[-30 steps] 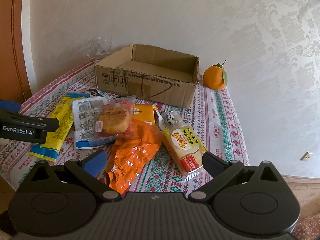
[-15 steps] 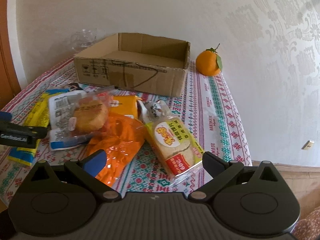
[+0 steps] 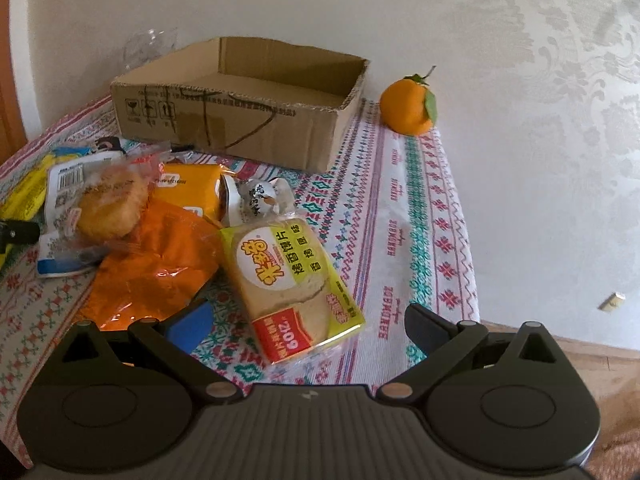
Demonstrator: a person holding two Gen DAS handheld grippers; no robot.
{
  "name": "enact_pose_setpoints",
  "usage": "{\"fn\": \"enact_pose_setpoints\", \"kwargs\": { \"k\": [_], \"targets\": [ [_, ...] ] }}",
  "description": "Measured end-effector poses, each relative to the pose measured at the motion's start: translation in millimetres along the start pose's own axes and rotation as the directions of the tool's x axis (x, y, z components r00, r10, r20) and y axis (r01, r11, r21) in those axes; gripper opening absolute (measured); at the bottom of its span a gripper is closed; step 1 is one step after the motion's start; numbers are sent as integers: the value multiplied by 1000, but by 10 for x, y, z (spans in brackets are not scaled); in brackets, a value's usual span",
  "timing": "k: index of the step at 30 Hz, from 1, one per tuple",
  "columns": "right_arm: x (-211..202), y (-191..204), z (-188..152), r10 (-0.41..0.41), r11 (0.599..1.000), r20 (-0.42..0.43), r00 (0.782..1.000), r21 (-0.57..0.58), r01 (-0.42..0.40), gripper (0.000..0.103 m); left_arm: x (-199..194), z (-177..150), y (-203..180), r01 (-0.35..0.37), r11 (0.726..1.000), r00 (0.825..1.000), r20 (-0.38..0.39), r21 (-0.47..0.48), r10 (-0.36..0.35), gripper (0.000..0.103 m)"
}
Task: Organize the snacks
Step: 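Grasp the yellow-blue wafer bars with the left tool while the right tool grasps the yellow bread packet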
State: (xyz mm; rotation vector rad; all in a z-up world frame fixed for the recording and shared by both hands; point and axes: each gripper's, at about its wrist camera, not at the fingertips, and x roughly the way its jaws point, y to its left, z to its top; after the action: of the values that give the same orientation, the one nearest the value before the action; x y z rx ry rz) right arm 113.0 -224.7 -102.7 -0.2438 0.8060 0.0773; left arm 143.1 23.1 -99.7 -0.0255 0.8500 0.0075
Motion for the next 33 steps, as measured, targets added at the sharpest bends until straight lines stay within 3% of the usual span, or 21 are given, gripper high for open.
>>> {"fn": "enact_pose_setpoints", "kwargs": {
  "k": [5, 12, 17, 25, 32, 33],
  "targets": [
    [132, -14, 49, 32, 997, -2, 999, -75, -32, 103, 7, -9, -4, -5, 1000, 1000, 11, -4, 5, 103],
    [258, -98, 160, 146, 980, -2, 989, -135, -144, 102, 19, 17, -10, -1, 1000, 1000, 7, 4, 1, 103],
    [282, -147, 207, 231, 963, -23, 973, -136, -232, 86, 39, 70, -80, -15, 999, 1000, 10, 46, 15, 102],
    [186, -126, 187, 232, 963, -29, 972, -134, -234, 64, 38, 73, -68, 8, 999, 1000, 20, 45, -9, 99],
    [87, -139, 145, 216, 971, -39, 976, -97, -219, 61, 11, 97, -48, 31, 998, 999, 39, 48, -33, 77],
    [78, -135, 142, 212, 972, -40, 977, -95, -215, 61, 22, 100, -44, 35, 998, 999, 37, 47, -37, 70]
  ]
}}
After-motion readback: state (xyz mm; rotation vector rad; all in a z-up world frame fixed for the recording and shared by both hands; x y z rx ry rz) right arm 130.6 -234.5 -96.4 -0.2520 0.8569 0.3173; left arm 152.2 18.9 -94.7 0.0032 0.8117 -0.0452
